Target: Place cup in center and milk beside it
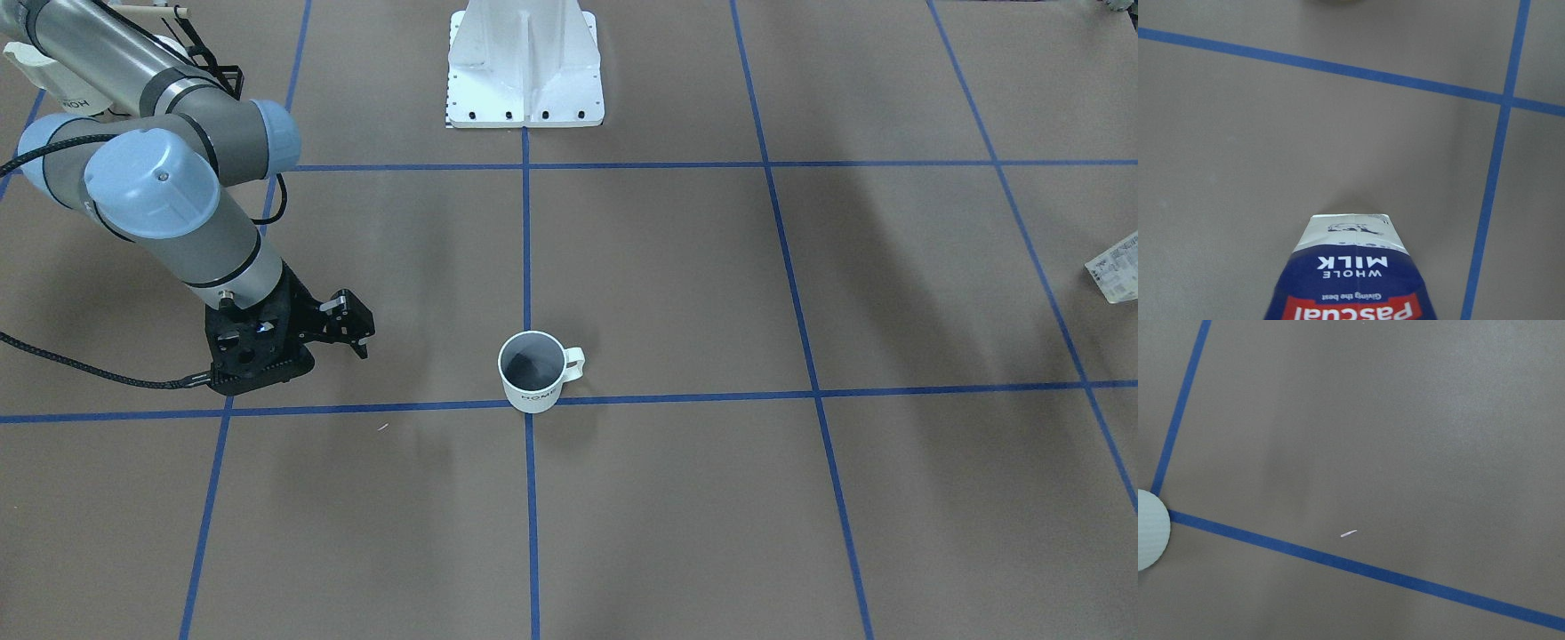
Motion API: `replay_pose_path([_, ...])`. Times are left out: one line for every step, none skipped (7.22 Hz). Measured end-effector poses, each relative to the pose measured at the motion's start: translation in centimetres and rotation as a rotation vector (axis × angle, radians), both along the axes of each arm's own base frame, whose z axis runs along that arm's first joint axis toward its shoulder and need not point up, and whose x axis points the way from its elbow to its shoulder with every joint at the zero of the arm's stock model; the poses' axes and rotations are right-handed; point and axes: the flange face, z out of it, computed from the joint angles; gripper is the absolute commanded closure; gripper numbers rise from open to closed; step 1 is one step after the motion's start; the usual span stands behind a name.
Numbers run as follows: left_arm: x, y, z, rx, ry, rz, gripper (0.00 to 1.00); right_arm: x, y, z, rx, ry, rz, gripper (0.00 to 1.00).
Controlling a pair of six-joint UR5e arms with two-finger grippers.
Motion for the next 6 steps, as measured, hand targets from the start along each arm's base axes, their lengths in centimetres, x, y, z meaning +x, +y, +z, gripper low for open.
replay_pose_path([0.0, -0.1, -0.1, 0.002, -0.006, 0.002, 0.59, -0.2, 0.1, -0.1, -0.002, -0.001, 0.0, 0.0])
replay_pose_path([0.0, -0.3, -0.4, 0.008, -0.016, 0.002, 0.63, -0.2, 0.1, -0.2, -0.002, -0.003, 0.0, 0.0])
replay_pose_path([-0.1, -0.7, -1.2, 0.016, -0.019, 0.002, 0.63, -0.3, 0.1, -0.4, -0.001, -0.004, 0.0, 0.0])
replay_pose_path([0.0, -1.4, -3.1, 0.02, -0.017, 0.002, 0.62, -0.2, 0.1, -0.6, 0.001, -0.007, 0.0, 0.0])
replay_pose_path([-0.1, -2.3, -7.0, 0.023, -0.014, 0.001, 0.61, 0.0, 0.2, -0.8, 0.003, -0.012, 0.001, 0.0])
replay_pose_path([0.1, -3.0, -11.9, 0.043, -0.013, 0.003, 0.57, 0.4, 0.3, -0.9, 0.005, -0.017, 0.002, 0.0])
